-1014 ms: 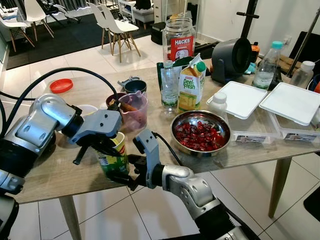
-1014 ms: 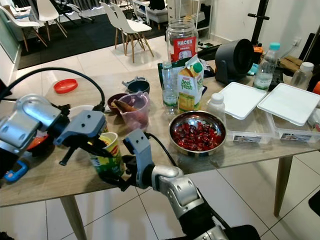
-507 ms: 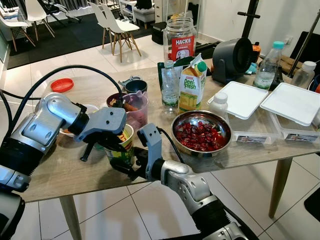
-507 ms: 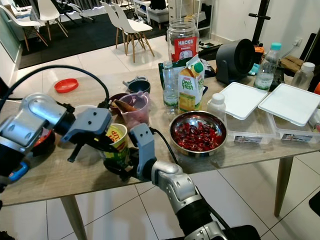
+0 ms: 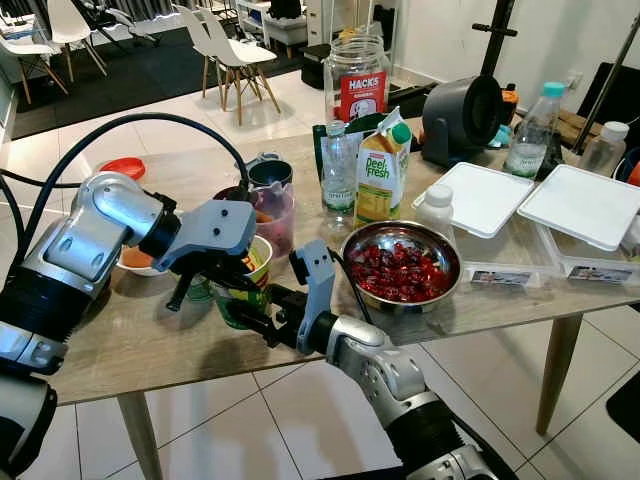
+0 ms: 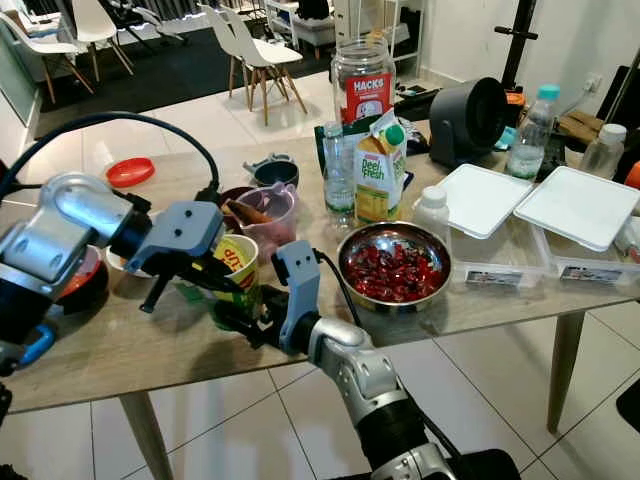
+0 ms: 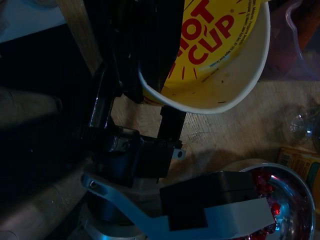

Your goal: Restocking fridge

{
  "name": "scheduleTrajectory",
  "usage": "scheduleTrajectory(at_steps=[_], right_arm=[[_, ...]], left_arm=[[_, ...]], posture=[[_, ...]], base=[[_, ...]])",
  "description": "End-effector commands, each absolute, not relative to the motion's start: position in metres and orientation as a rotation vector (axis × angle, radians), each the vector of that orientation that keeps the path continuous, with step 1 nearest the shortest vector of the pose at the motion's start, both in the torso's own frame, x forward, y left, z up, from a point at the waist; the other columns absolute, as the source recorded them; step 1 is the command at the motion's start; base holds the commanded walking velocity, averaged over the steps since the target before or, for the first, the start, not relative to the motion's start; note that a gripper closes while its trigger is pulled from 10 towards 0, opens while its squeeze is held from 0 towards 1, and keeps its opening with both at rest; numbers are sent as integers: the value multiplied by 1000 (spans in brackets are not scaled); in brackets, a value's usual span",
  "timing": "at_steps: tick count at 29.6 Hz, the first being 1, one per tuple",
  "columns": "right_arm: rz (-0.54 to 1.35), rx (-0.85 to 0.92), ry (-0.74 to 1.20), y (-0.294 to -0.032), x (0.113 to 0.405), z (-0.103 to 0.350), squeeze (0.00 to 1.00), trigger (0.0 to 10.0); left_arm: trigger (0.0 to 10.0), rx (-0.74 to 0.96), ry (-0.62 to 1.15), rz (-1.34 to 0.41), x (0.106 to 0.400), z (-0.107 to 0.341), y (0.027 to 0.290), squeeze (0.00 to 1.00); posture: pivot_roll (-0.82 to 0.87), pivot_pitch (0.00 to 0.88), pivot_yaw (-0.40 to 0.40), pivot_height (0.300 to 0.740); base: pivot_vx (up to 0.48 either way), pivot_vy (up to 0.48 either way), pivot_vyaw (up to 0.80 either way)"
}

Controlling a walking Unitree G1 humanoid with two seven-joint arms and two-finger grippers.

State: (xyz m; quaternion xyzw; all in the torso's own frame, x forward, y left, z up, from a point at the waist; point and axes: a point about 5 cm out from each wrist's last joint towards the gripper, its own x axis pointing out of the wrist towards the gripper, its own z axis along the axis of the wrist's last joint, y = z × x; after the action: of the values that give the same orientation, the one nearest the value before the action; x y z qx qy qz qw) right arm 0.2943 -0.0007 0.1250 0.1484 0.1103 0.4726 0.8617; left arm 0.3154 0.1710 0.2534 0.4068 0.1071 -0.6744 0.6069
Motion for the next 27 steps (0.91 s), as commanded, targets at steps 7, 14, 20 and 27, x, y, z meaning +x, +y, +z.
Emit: scheduleTrajectory(at_steps=[7, 14, 20, 27], right_arm=[[1060, 344, 178, 21, 283, 129, 0, 10000], [1028, 293, 194, 13, 285, 119, 0, 10000], [985, 242, 209, 3, 289, 109, 0, 10000], [877, 215, 200, -24, 303, 104, 0, 10000]], left_arm=[[10000, 872, 218, -1564, 315, 259, 173, 1000], [10000, 874, 213, -1551, 313, 266, 179, 1000], [10000, 885, 199, -1529, 310, 275, 186, 980], [10000, 888, 136, -1476, 301, 295, 197, 0]], posture=[[-2, 15, 80, 740], [-1, 16, 81, 740], [3, 19, 81, 740], [8, 19, 80, 740]], base=[[0, 0, 0], [0, 0, 0], [0, 0, 0], [0, 0, 0]])
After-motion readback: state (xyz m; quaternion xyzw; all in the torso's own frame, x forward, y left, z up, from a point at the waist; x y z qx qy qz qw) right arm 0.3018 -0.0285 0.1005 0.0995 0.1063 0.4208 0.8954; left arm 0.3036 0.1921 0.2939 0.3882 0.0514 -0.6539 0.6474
